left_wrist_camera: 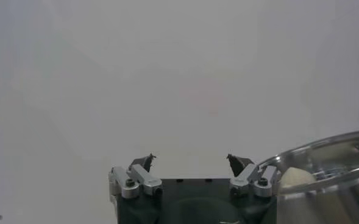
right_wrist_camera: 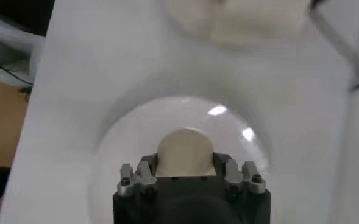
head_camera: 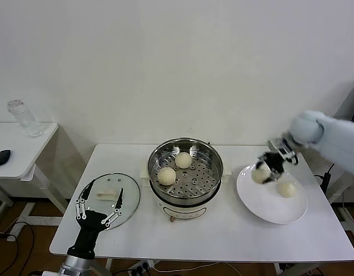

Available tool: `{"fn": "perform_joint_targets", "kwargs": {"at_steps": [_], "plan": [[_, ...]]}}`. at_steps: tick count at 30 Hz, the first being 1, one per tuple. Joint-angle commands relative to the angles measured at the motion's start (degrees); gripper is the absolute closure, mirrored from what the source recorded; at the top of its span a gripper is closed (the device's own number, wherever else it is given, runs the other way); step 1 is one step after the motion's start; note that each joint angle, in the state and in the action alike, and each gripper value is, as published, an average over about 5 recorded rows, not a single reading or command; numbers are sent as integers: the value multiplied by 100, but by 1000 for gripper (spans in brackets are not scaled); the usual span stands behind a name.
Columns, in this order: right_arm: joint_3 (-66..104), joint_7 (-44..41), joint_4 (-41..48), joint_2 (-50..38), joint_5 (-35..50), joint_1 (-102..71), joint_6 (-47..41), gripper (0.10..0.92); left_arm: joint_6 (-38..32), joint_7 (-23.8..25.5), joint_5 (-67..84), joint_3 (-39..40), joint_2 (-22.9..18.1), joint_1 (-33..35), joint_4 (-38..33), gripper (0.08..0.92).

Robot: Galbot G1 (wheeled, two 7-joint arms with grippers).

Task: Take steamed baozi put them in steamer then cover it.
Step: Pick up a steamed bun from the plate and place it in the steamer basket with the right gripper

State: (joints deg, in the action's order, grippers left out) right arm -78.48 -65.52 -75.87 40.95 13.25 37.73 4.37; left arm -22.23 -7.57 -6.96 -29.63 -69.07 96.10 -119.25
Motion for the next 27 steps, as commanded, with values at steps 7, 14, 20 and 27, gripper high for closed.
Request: {"fn": "perform_joint_targets", "kwargs": {"at_steps": [7, 14, 20, 27], "plan": [[-314, 38, -1376, 1609, -525, 1247, 1808, 374, -20, -6, 2, -34, -22, 13, -27, 177], [-236, 321, -1637, 1870, -1838, 669, 2600, 380, -64, -13, 4, -94, -42, 28, -27, 177], [-127, 500, -1648, 1900, -2569, 185, 3037, 381, -98, -21, 10, -105, -54, 20, -4, 177], [39, 592, -1483, 1970, -3113, -190, 3308, 376, -103, -25, 11, -114, -68, 26, -10, 177]]}}
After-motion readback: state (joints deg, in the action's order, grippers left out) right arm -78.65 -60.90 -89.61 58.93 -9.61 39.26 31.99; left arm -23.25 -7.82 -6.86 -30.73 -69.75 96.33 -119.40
